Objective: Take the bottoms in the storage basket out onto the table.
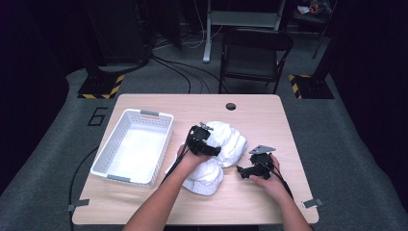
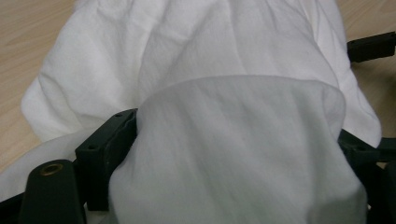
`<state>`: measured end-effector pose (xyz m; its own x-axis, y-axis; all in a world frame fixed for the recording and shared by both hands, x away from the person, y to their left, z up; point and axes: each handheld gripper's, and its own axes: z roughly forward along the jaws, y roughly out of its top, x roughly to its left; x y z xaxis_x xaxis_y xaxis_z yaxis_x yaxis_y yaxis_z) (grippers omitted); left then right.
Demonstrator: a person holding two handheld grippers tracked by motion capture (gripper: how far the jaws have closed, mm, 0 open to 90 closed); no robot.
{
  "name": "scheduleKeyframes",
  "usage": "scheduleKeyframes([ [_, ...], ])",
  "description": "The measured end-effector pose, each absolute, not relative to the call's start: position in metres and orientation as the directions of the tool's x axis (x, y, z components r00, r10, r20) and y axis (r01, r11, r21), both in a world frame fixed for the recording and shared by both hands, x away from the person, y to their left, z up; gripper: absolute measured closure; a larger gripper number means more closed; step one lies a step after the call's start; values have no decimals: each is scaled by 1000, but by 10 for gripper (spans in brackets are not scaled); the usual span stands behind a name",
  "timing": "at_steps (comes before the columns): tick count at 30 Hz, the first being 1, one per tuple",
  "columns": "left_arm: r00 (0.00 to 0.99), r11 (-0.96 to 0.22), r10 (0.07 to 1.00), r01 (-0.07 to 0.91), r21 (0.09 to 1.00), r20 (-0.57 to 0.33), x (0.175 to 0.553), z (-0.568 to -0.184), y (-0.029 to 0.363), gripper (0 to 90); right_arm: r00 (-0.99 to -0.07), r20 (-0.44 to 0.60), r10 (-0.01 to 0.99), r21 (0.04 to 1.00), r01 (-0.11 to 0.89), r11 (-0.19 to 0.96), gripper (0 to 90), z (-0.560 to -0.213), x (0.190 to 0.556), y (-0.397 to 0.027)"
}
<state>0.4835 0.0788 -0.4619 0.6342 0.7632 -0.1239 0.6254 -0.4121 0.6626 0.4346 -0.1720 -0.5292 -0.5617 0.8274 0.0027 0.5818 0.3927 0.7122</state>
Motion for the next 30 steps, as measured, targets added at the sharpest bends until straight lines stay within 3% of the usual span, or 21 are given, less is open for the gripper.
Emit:
scheduleKeyframes([
  [8, 633, -378, 758, 625, 683, -159, 482, -448, 83, 179, -562, 3, 827, 712, 582, 393, 0, -529, 435, -172],
  [30, 675, -371, 727, 541, 755, -127, 467, -396, 108, 192, -562, 3, 827, 712, 582, 393, 0, -529, 435, -172],
])
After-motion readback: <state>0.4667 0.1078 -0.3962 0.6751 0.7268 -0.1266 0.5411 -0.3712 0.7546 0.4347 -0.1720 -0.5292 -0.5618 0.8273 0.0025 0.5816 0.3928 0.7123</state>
